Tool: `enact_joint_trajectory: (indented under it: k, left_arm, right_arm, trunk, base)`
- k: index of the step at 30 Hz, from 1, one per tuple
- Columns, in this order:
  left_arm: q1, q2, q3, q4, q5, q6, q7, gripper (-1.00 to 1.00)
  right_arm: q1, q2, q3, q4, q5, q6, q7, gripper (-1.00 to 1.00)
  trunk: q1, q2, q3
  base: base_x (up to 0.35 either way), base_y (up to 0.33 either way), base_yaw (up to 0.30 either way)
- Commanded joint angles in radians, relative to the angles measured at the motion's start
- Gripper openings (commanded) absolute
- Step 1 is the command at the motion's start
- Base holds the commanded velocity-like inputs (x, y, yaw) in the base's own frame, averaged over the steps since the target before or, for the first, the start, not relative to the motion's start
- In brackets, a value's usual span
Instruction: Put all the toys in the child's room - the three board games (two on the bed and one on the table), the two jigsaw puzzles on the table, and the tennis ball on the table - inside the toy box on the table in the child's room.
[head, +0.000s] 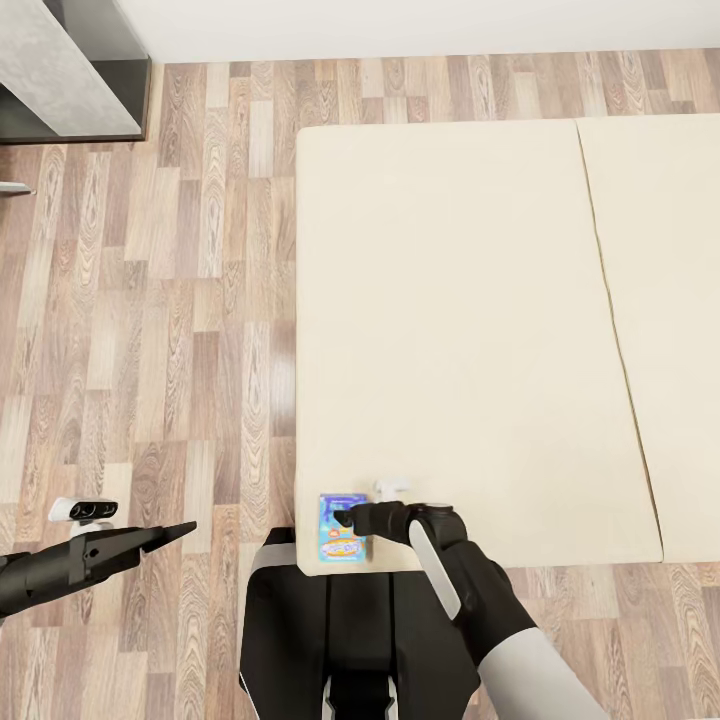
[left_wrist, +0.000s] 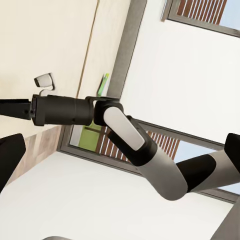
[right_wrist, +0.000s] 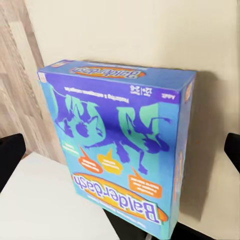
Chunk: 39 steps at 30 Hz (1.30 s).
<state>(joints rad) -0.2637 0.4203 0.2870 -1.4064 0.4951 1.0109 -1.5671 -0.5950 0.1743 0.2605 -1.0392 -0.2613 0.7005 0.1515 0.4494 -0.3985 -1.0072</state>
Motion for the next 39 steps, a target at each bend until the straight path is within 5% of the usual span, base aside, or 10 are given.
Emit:
enact_joint_trajectory:
  k: [1,39]
  left_arm:
    - [0.0,0.001,0.0,0.0,0.0,0.011,-0.004,1.0]
    - [0.0,0.005,0.0,0.0,0.005,0.011,-0.004,1.0]
  right_arm:
    - [0.0,0.0,-0.002,0.001,0.003,0.004,0.003,1.0]
    - [0.0,0.0,0.003,0.02,0.005,0.0,-0.003,1.0]
  trunk:
    - [0.001,-0.002,-0.001]
    - [0.001,-0.002,-0.001]
  base:
    - [0.0,0.0,0.0]
    - [0.0,0.03,0.0]
